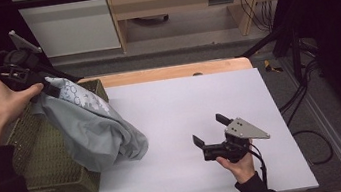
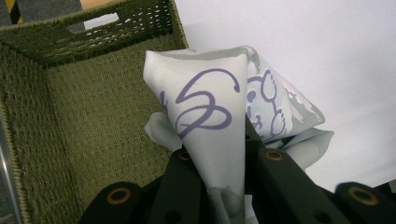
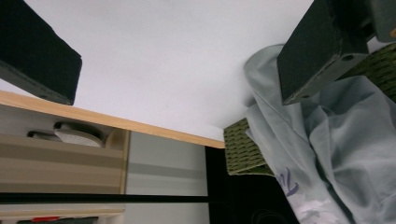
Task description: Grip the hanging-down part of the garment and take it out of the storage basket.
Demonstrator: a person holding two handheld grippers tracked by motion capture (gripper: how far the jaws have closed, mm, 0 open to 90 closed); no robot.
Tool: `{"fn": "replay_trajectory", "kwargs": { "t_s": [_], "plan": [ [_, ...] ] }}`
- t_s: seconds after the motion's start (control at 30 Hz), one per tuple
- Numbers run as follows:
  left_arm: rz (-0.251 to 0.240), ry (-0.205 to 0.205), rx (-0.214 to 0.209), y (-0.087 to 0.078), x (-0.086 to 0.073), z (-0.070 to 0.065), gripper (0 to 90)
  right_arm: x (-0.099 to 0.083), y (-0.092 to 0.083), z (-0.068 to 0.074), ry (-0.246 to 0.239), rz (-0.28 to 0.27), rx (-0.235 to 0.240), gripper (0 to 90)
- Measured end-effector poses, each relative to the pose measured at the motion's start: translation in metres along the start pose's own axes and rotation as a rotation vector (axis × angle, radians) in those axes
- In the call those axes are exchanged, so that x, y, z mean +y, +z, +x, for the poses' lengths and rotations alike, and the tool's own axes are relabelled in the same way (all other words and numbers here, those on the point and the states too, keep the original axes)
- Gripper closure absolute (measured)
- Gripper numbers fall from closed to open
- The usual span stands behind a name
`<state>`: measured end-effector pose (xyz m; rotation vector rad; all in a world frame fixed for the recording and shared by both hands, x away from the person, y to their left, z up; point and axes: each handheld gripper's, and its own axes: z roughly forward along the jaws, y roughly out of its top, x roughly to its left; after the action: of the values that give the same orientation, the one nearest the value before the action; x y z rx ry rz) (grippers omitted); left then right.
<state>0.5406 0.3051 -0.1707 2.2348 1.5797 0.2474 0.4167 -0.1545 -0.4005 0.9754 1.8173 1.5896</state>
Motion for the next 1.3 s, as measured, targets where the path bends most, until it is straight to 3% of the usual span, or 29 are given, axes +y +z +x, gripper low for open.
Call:
{"fn": "replay_trajectory", "kwargs": {
  "t_s": [0.4,0.97,1.3],
  "plan": [
    [0.006,0.001,-0.001,0.003,0.003,-0.001,83.4,-0.021,-0.030,-0.016,0.029,-0.002,-0.070,0.3],
    [0.005,-0.007,-0.012,0.005,0.000,0.004,83.4,-0.034,-0.043,-0.019,0.032,-0.002,-0.106,0.2],
    [0.004,-0.003,-0.015,0.006,0.002,-0.002,83.6,-0.039,-0.045,-0.023,0.051,0.003,-0.111,0.3]
  ]
}}
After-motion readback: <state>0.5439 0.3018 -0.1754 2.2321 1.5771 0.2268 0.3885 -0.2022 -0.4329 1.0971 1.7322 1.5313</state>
